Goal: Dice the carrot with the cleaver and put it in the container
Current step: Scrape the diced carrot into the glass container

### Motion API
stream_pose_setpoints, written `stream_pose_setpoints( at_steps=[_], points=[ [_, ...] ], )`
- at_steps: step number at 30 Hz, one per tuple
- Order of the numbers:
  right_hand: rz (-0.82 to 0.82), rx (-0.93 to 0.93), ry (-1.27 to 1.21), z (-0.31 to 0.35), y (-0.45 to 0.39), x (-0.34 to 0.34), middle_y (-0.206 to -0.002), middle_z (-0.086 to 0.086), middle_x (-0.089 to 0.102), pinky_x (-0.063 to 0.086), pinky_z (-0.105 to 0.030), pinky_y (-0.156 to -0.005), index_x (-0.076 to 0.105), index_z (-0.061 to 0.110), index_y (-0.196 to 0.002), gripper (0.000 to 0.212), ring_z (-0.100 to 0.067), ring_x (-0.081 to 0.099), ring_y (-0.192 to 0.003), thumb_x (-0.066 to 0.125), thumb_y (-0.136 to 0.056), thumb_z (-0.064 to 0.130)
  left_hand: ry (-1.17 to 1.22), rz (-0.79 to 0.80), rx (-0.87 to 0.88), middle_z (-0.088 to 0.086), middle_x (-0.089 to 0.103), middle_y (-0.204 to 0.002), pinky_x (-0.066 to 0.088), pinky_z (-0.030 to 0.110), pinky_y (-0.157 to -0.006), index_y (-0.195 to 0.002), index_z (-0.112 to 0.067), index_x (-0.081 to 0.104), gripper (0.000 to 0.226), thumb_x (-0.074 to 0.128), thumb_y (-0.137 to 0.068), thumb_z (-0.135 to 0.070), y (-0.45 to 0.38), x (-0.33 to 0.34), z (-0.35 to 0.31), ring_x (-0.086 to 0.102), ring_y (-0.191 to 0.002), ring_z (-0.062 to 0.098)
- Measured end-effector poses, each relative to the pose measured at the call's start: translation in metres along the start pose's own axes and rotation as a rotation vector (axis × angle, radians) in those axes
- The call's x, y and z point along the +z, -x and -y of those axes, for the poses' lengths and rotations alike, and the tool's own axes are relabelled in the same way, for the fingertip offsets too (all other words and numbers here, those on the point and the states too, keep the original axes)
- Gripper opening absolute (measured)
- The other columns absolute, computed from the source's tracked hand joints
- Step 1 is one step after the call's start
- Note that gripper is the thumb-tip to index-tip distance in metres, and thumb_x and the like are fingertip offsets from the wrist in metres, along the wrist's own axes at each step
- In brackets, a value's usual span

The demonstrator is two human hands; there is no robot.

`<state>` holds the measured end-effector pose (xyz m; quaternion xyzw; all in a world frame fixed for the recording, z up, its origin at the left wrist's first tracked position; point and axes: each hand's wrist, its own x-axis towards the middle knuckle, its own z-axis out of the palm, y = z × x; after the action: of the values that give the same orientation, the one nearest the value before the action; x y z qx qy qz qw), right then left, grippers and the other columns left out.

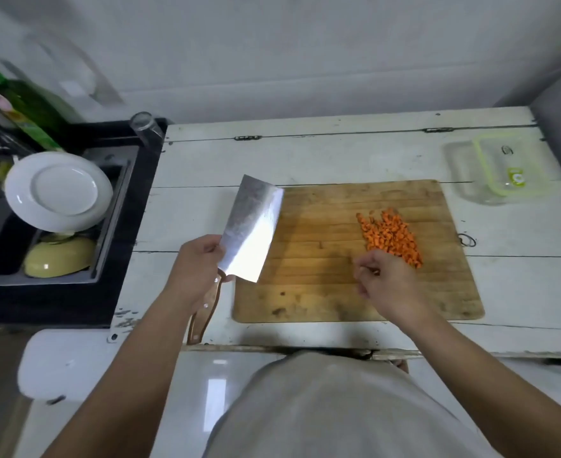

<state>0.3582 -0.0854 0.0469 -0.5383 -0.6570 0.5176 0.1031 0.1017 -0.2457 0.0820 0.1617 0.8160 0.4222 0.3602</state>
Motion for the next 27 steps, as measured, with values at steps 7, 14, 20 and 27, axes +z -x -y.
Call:
stream_pose_setpoints(
  at_steps=[7,14,20,27],
  points=[
    [-0.051,0.036,-0.038,0.007,-0.004,-0.004,-0.109,-0.001,0.065,0.06,-0.049,-0.08,0.065,0.015,-0.101,0.013,-0.022,0.072,-0.068,0.054,-0.101,0.007,-0.005,0.056,-0.088,0.011,0.074,-0.096,0.06,0.04,-0.071,-0.094,-0.021,0.074,0.022,0.053,-0.099,-0.015,-0.006,0.049,0.019,0.072,-0.09,0.038],
    [-0.13,0.059,-0.055,-0.008,-0.009,-0.039,-0.092,0.0,0.068,0.061,-0.045,-0.075,0.064,0.021,-0.091,0.021,-0.018,0.068,-0.059,0.053,-0.098,0.004,-0.311,0.001,0.012,0.003,0.066,-0.124,0.049,0.033,-0.083,-0.13,-0.018,0.062,0.032,0.043,-0.104,-0.016,-0.018,0.112,-0.002,0.061,-0.1,0.024],
    [-0.138,0.051,-0.102,-0.026,-0.029,-0.078,-0.086,0.002,0.068,0.06,-0.05,-0.077,0.066,0.024,-0.089,0.023,-0.02,0.069,-0.06,0.055,-0.098,0.006,-0.703,0.034,0.054,0.016,0.033,-0.147,0.037,0.051,-0.112,-0.161,-0.024,0.016,0.067,0.049,-0.102,-0.035,-0.002,0.141,-0.003,0.032,-0.138,0.038],
    [-0.126,-0.009,-0.049,-0.044,-0.054,-0.147,-0.091,-0.002,0.069,0.054,-0.032,-0.063,0.067,0.022,-0.091,0.02,-0.013,0.068,-0.053,0.053,-0.095,0.007,-0.876,-0.034,-0.104,0.016,0.025,-0.155,0.029,0.055,-0.116,-0.159,-0.023,0.021,0.066,0.047,-0.101,-0.041,0.008,0.174,-0.022,0.022,-0.144,0.04]
  ],
)
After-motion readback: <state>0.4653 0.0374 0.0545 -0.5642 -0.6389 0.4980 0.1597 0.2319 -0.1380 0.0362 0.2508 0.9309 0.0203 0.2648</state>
